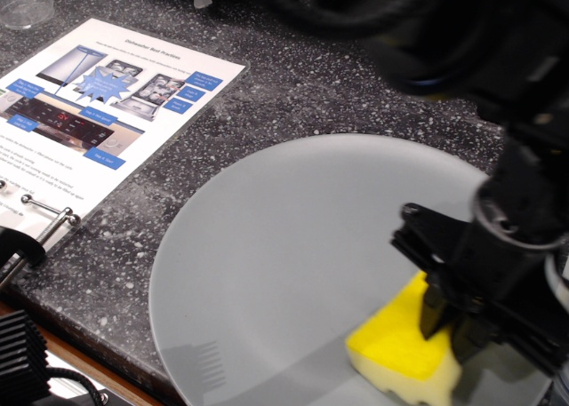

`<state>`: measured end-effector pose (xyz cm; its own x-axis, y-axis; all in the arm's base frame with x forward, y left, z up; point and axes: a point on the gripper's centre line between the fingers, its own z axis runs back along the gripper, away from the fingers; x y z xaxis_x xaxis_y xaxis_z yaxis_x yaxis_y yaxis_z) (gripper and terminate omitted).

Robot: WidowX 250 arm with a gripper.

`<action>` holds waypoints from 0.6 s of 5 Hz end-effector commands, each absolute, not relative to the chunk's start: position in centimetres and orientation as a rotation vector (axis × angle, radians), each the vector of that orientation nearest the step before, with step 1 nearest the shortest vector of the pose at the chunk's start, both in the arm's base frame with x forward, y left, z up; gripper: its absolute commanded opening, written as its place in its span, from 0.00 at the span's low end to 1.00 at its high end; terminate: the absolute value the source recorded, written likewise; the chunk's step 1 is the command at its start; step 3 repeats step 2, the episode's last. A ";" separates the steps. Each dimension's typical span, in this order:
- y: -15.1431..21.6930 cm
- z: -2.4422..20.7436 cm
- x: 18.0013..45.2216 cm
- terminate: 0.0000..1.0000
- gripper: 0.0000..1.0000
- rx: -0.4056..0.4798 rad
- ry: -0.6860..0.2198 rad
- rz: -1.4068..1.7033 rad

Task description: Pick up sponge and wipe plate

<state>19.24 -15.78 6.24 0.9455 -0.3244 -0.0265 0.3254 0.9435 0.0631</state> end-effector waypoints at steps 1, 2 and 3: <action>-9.6 6.3 24.1 0.00 0.00 0.082 -0.014 -0.245; -4.6 7.6 26.6 1.00 0.00 0.153 -0.010 -0.195; -4.6 7.6 26.6 1.00 0.00 0.153 -0.010 -0.195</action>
